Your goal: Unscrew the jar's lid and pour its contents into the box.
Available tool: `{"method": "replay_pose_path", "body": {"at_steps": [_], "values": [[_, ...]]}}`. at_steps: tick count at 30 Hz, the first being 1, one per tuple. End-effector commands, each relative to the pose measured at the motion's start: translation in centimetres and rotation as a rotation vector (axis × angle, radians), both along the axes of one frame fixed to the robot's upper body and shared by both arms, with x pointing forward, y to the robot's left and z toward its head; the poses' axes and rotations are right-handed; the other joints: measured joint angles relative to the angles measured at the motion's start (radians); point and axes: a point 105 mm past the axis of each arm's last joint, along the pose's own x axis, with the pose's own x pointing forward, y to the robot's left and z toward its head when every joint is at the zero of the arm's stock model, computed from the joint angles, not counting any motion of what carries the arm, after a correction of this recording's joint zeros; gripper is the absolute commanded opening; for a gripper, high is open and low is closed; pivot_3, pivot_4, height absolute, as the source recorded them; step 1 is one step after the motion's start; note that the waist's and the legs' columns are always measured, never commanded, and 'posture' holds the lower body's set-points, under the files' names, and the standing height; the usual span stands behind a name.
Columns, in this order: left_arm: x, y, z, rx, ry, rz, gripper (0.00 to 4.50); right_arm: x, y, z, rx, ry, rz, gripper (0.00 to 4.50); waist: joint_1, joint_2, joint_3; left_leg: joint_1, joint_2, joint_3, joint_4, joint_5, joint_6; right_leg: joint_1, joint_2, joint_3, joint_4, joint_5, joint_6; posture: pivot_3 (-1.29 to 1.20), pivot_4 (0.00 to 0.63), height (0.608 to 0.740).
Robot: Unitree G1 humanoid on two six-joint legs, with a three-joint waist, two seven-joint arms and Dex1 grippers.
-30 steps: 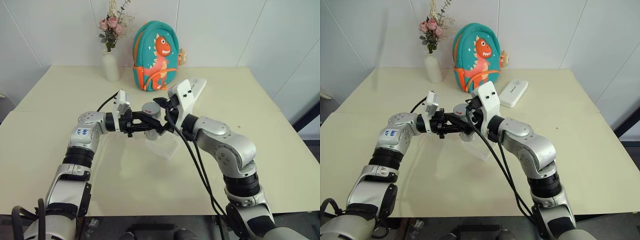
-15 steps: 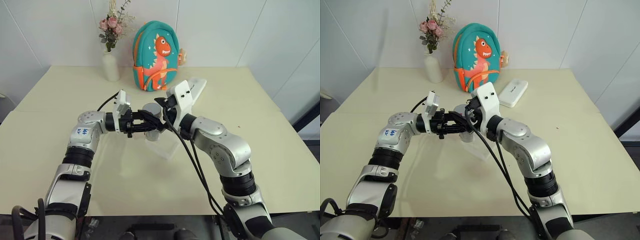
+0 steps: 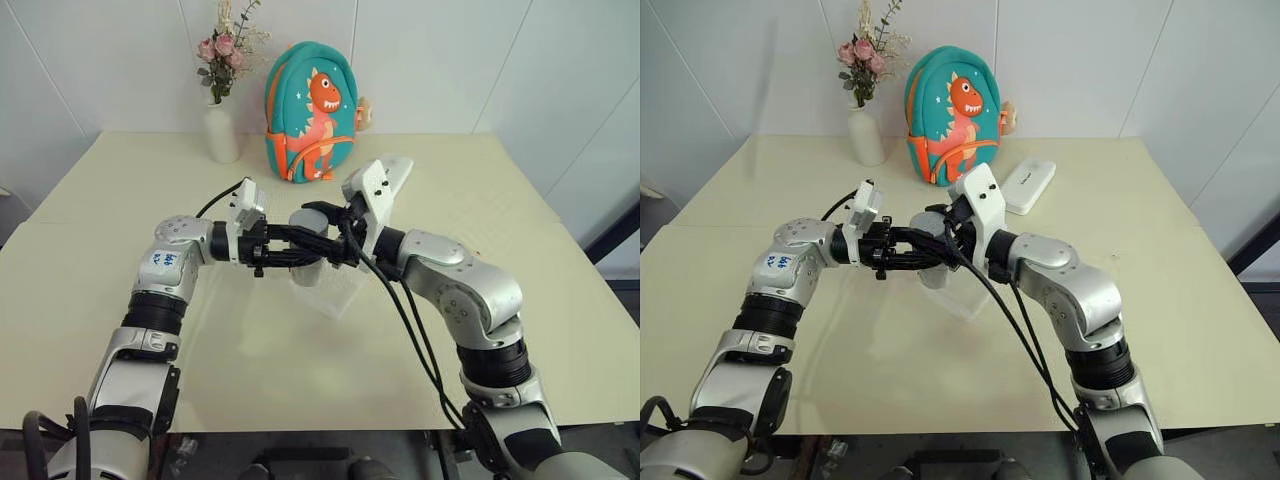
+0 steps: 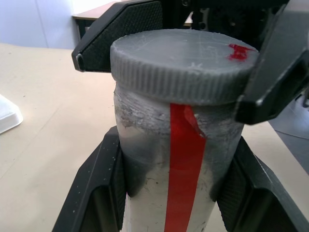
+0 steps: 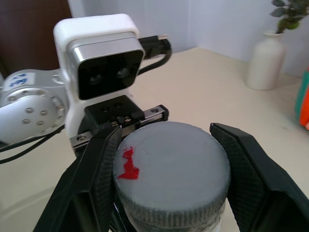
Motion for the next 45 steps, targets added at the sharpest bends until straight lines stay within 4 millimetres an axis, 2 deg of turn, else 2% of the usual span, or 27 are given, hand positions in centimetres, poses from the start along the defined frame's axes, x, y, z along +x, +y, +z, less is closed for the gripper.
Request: {"method": "replay_pose_path", "body": {"at_steps": [1, 12, 19, 25, 35, 45], "values": [[-0.3, 0.2, 1.6, -0.034, -0.037, -0.009, 1.98, -2.0, 1.1, 1.1, 0.009, -0.034, 0.171, 2.59, 0.0, 0.0, 0.0, 0.0, 0.0, 0.0, 0.0, 0.0, 0.0, 0.0, 0.0, 0.0, 0.0, 0.0, 0.0, 0.0, 0.15, 0.74], [-0.5, 0.3, 1.6, -0.035, -0.036, -0.022, 1.98, -3.1, 1.0, 1.7, -0.033, -0.044, 0.413, 2.59, 0.0, 0.0, 0.0, 0.0, 0.0, 0.0, 0.001, 0.0, 0.0, 0.0, 0.0, 0.0, 0.0, 0.0, 0.0, 0.0, 0.15, 0.74], [-0.6, 0.3, 1.6, -0.032, -0.04, -0.026, 1.98, -2.6, 0.9, 1.4, -0.066, -0.06, 0.429, 2.59, 0.0, 0.0, 0.0, 0.0, 0.0, 0.0, 0.001, 0.0, 0.0, 0.0, 0.0, 0.0, 0.0, 0.0, 0.0, 0.0, 0.15, 0.74], [-0.8, 0.2, 1.6, -0.026, -0.047, -0.033, 1.98, -2.3, 0.9, 1.3, -0.082, -0.08, 0.412, 4.47, 0.0, 0.0, 0.0, 0.0, 0.0, 0.0, 0.001, 0.0, 0.0, 0.0, 0.0, 0.0, 0.001, 0.0, 0.0, 0.0, 0.15, 0.74], [-1.4, -0.2, 1.2, -0.001, -0.057, -0.068, 1.98, -1.0, 0.9, 2.7, -0.065, -0.104, 0.315, 4.47, 0.0, 0.0, 0.0, 0.0, 0.0, 0.0, 0.002, 0.0, 0.0, 0.0, 0.0, 0.0, 0.002, 0.0, 0.0, 0.0, 0.15, 0.74], [-1.5, -0.5, 1.1, 0.007, -0.073, -0.074, 1.98, -0.1, 0.9, 2.7, -0.077, -0.11, 0.268, 4.47, 0.0, 0.0, 0.0, 0.0, 0.0, 0.0, 0.002, 0.0, 0.0, 0.0, 0.0, 0.0, 0.002, 0.0, 0.0, 0.0, 0.15, 0.74]]}}
